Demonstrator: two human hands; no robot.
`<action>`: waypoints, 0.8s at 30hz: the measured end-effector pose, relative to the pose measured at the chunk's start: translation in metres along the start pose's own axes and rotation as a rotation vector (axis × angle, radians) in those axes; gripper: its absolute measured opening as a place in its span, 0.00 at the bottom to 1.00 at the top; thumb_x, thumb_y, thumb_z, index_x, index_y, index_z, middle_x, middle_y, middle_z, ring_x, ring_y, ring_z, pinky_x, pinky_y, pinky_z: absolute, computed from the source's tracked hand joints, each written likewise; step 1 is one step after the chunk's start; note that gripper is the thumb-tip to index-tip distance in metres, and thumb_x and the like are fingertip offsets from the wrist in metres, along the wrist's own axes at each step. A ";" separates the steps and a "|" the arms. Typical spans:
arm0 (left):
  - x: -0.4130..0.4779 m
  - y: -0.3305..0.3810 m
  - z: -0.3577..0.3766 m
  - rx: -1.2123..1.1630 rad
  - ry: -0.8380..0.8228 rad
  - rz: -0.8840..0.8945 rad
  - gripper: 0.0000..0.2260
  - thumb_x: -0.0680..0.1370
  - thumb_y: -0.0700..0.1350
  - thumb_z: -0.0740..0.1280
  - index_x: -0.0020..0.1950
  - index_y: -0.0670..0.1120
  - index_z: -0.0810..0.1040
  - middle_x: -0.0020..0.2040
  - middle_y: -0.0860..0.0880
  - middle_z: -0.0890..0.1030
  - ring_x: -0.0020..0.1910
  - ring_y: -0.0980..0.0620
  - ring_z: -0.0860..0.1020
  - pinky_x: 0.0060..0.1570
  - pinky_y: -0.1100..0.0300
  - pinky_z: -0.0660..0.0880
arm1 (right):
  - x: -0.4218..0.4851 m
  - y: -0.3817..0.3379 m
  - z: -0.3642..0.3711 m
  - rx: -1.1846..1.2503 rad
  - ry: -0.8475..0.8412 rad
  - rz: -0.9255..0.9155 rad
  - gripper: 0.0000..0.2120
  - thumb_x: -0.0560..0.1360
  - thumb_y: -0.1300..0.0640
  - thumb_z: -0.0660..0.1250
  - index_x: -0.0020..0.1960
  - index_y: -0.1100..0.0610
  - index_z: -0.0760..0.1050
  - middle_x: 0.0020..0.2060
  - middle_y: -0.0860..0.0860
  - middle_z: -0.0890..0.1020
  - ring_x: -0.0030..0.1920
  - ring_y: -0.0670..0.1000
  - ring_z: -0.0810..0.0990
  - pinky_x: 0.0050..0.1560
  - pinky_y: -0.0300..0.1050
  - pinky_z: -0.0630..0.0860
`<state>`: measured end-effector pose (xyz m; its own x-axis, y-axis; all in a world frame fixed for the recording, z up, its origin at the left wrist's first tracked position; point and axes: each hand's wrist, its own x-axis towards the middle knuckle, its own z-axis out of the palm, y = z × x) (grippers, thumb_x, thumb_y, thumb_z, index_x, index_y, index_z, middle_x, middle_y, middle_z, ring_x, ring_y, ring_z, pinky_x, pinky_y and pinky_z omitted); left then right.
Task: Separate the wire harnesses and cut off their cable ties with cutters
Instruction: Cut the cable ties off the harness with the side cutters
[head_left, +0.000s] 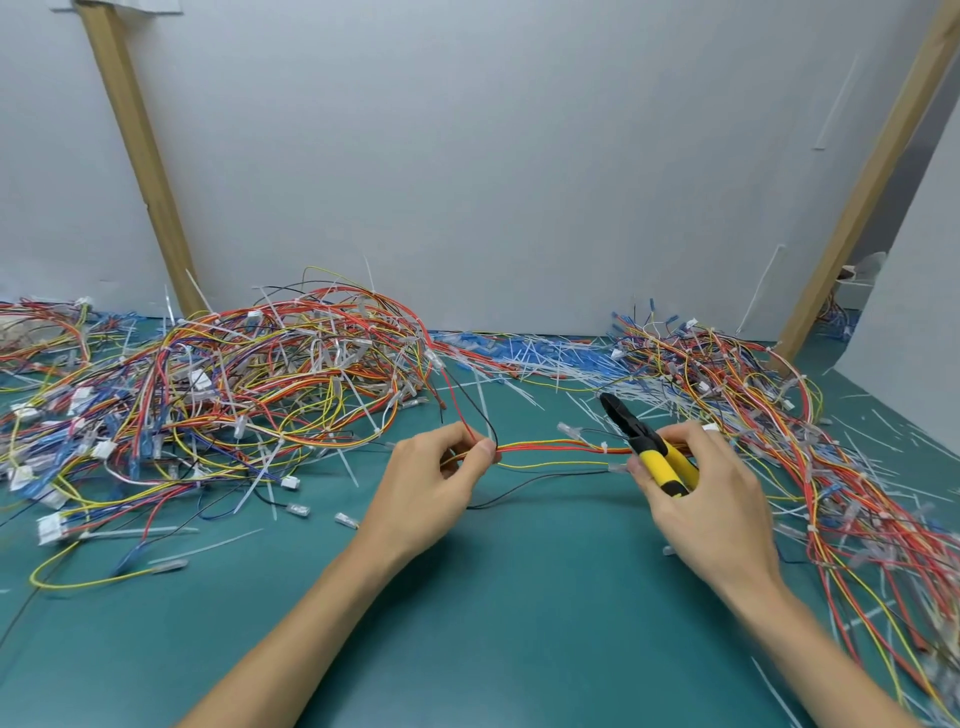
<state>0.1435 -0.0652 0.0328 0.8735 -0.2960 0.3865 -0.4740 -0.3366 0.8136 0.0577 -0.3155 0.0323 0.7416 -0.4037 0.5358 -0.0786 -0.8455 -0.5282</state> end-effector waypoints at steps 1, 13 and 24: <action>0.001 -0.001 0.001 -0.008 0.019 -0.019 0.11 0.81 0.50 0.66 0.41 0.50 0.83 0.26 0.56 0.70 0.28 0.57 0.66 0.30 0.66 0.62 | -0.001 -0.002 0.000 0.006 -0.001 -0.006 0.13 0.73 0.43 0.73 0.50 0.41 0.70 0.44 0.42 0.75 0.43 0.53 0.77 0.40 0.52 0.77; 0.011 -0.005 -0.015 -0.859 -0.084 -0.239 0.21 0.73 0.58 0.59 0.49 0.44 0.84 0.35 0.53 0.63 0.32 0.54 0.56 0.35 0.55 0.52 | -0.010 -0.016 0.001 0.059 -0.069 -0.018 0.12 0.73 0.43 0.73 0.52 0.44 0.74 0.43 0.41 0.81 0.44 0.51 0.78 0.43 0.49 0.76; 0.008 -0.002 -0.011 -0.389 -0.060 -0.055 0.11 0.76 0.57 0.70 0.50 0.51 0.81 0.29 0.57 0.60 0.30 0.55 0.60 0.30 0.64 0.59 | -0.011 -0.017 0.001 0.049 -0.087 0.008 0.09 0.74 0.44 0.73 0.47 0.44 0.75 0.41 0.41 0.80 0.43 0.51 0.77 0.42 0.51 0.76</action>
<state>0.1523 -0.0568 0.0389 0.8830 -0.3422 0.3212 -0.3394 0.0069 0.9406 0.0518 -0.2960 0.0350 0.7964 -0.3769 0.4729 -0.0539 -0.8231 -0.5654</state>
